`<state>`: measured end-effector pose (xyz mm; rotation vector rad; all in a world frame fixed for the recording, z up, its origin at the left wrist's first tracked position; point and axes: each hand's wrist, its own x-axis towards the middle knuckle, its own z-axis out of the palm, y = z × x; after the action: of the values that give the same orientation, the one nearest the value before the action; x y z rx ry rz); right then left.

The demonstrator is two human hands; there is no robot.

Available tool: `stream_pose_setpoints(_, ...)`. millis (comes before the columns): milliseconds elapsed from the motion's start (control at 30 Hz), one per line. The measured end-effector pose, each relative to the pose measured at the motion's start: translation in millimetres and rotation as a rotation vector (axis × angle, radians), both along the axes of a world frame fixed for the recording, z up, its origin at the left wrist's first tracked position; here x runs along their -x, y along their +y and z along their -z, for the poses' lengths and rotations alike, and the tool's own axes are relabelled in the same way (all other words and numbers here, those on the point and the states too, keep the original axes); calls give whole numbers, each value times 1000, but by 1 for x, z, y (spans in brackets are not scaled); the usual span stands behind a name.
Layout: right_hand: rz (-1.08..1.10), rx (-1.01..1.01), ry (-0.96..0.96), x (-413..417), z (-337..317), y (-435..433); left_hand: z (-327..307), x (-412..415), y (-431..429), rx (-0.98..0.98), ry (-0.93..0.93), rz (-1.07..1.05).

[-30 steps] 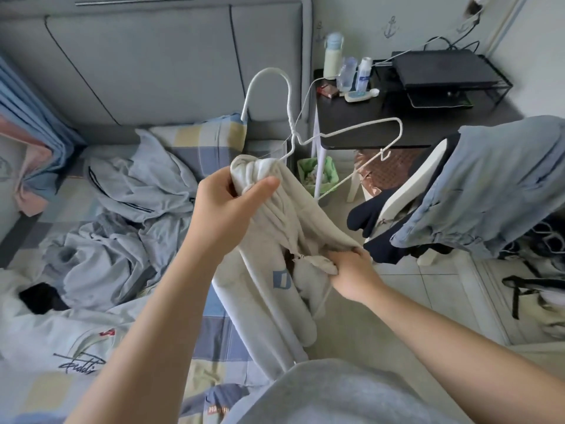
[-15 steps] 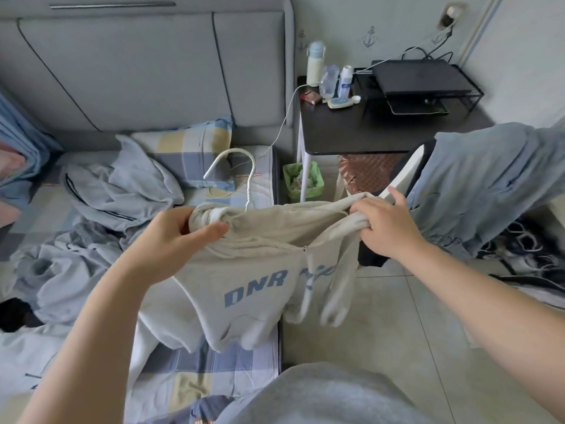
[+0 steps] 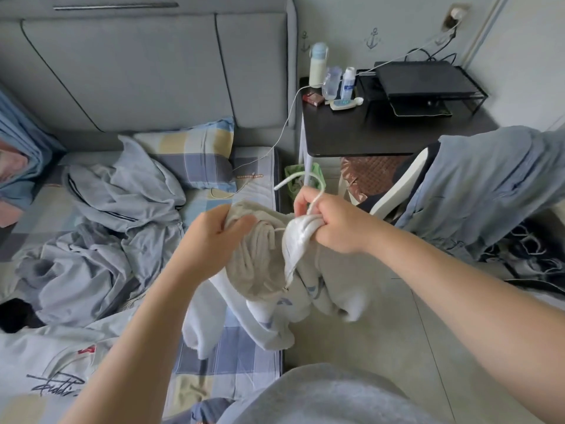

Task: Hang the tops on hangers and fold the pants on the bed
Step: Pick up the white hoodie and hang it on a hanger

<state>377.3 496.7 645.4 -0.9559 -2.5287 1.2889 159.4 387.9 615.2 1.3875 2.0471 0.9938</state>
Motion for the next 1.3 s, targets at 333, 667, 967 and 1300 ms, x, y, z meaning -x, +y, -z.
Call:
stream_pose_setpoints(333, -39, 138, -75, -2, 16, 8, -11, 5, 8, -122, -35, -249)
stream_pose_setpoints(667, 50, -43, -340, 11, 10, -1, -58, -11, 24, -464, -184, -120)
stream_pose_setpoints(967, 221, 196, 257, 14, -8, -4, -41, -8, 20, -217, -59, -18)
stream_pose_setpoints(1300, 193, 246, 304, -2, -33, 13, 15, 32, -3, -54, 161, -110)
